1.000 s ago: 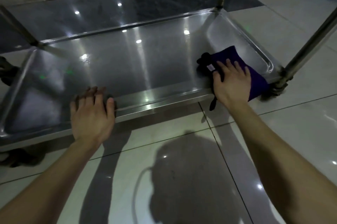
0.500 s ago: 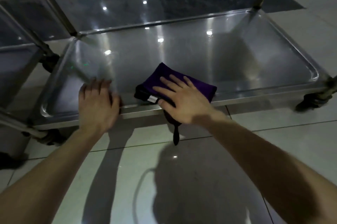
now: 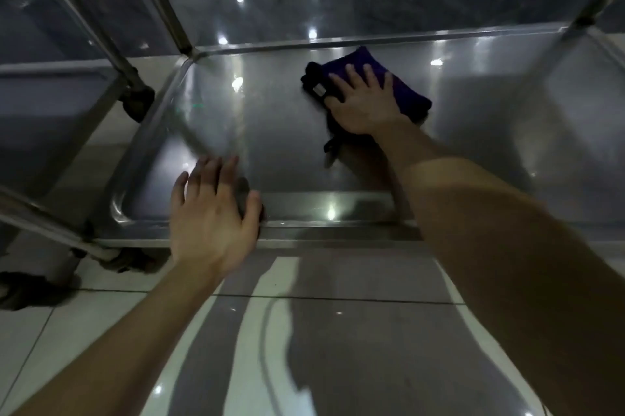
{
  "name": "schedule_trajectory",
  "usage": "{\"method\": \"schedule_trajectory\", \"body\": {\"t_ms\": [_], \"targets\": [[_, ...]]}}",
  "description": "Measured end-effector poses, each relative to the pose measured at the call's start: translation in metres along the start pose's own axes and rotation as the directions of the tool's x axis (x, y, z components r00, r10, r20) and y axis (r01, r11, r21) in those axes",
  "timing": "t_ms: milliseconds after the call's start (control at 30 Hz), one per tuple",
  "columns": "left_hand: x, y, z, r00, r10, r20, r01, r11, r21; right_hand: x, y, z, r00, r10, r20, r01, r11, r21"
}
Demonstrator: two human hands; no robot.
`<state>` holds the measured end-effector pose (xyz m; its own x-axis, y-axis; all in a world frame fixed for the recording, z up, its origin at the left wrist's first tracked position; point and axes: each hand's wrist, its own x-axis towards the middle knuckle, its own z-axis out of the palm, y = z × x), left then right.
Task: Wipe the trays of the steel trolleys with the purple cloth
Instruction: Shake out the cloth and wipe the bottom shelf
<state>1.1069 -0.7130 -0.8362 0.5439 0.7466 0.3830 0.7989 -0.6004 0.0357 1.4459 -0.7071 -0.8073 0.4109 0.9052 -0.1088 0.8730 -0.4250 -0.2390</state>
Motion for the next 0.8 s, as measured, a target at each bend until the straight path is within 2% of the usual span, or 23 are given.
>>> {"method": "schedule_trajectory", "body": {"t_ms": [200,333,433,500,567,633,667,733,800], "targets": [[-0.005,0.005,-0.009,0.995,-0.079,-0.059,0.074,0.993,-0.087,-0.042,-0.106,0.032,0.953,-0.294,0.067,0.295,0.955,-0.013],[-0.011,0.007,-0.012,0.973,-0.122,-0.193,0.068,0.962,-0.265,-0.103,-0.097,0.043,0.832,-0.529,0.167,0.532,0.846,0.029],[-0.023,-0.004,-0.016,0.958,-0.155,-0.243,0.062,0.935,-0.35,-0.135,-0.067,0.039,0.777,-0.598,0.196,0.592,0.8,0.097],[-0.041,-0.026,-0.019,0.912,-0.275,-0.305,0.156,0.919,-0.363,-0.141,-0.056,0.035,0.785,-0.588,0.197,0.583,0.808,0.088],[-0.057,-0.058,-0.023,0.807,-0.486,-0.335,0.326,0.84,-0.433,-0.138,-0.056,0.034,0.798,-0.569,0.197,0.567,0.82,0.071],[-0.063,-0.09,-0.028,0.677,-0.672,-0.3,0.469,0.709,-0.527,-0.132,-0.061,0.035,0.812,-0.553,0.187,0.551,0.832,0.067],[-0.061,-0.104,-0.032,0.636,-0.731,-0.247,0.508,0.637,-0.58,-0.126,-0.065,0.036,0.82,-0.543,0.179,0.542,0.838,0.063],[-0.054,-0.123,-0.039,0.636,-0.766,-0.088,0.526,0.515,-0.677,-0.111,-0.071,0.037,0.84,-0.518,0.163,0.518,0.854,0.044],[-0.046,-0.138,-0.04,0.691,-0.723,0.004,0.532,0.504,-0.68,-0.088,-0.077,0.038,0.865,-0.483,0.138,0.485,0.874,0.018]]}}
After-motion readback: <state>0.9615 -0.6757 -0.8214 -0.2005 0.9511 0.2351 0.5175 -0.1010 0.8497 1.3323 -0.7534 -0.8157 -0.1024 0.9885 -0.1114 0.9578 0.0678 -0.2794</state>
